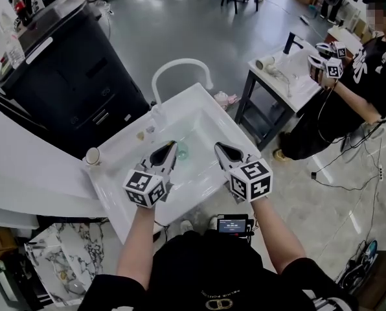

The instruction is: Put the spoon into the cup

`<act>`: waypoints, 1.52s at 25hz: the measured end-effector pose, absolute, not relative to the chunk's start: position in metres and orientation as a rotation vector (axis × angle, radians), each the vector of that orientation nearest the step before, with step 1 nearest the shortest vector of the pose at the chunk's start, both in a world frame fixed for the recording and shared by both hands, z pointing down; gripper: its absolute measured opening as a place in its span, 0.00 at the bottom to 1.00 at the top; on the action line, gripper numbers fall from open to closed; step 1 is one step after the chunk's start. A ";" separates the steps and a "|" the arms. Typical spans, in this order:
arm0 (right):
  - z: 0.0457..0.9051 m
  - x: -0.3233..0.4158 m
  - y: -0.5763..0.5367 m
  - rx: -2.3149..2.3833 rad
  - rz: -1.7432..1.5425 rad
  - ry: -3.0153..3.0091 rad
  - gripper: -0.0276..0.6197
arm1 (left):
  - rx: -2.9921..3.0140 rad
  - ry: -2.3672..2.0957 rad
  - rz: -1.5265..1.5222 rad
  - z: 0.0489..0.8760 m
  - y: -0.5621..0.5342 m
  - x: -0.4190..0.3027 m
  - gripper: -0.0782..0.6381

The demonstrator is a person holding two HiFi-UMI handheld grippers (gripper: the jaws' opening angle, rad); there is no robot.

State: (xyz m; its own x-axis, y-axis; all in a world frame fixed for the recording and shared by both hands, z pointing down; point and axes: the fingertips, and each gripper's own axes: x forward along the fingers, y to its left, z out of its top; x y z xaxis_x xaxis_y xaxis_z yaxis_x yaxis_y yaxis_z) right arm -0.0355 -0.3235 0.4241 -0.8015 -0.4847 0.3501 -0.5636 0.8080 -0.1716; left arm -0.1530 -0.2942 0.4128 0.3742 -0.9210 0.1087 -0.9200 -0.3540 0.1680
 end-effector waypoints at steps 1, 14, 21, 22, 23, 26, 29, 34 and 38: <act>0.423 -0.038 -0.324 0.808 0.391 -2.707 0.14 | 2.434 -1.649 -0.007 0.413 -0.295 -0.155 0.13; 0.421 -0.050 -0.325 0.797 0.420 -2.716 0.14 | 2.424 -1.648 -0.013 0.416 -0.300 -0.169 0.13; 0.427 -0.041 -0.329 0.772 0.441 -2.717 0.14 | 2.409 -1.660 -0.038 0.417 -0.306 -0.166 0.13; 0.427 -0.039 -0.330 0.768 0.444 -2.718 0.14 | 2.403 -1.663 -0.044 0.417 -0.306 -0.165 0.13; 0.428 -0.037 -0.330 0.763 0.446 -2.719 0.14 | 2.397 -1.666 -0.048 0.418 -0.306 -0.165 0.13; 0.428 -0.030 -0.334 0.746 0.454 -2.725 0.14 | 2.380 -1.684 -0.054 0.420 -0.308 -0.164 0.13; 0.433 -0.028 -0.337 0.734 0.478 -2.725 0.14 | 2.363 -1.703 -0.073 0.422 -0.312 -0.165 0.13; 0.446 -0.032 -0.343 0.724 0.520 -2.705 0.14 | 2.351 -1.693 -0.066 0.436 -0.327 -0.167 0.13; 0.456 -0.042 -0.351 0.734 0.537 -2.681 0.14 | 2.344 -1.670 -0.075 0.456 -0.346 -0.175 0.13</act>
State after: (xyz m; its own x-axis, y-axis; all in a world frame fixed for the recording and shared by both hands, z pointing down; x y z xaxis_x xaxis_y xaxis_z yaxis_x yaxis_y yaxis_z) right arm -0.0425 -0.3510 0.4556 -0.8211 -0.4213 0.3851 -0.5371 0.7985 -0.2718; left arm -0.1753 -0.3458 0.4556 0.3372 -0.9352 0.1087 -0.9216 -0.3043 0.2409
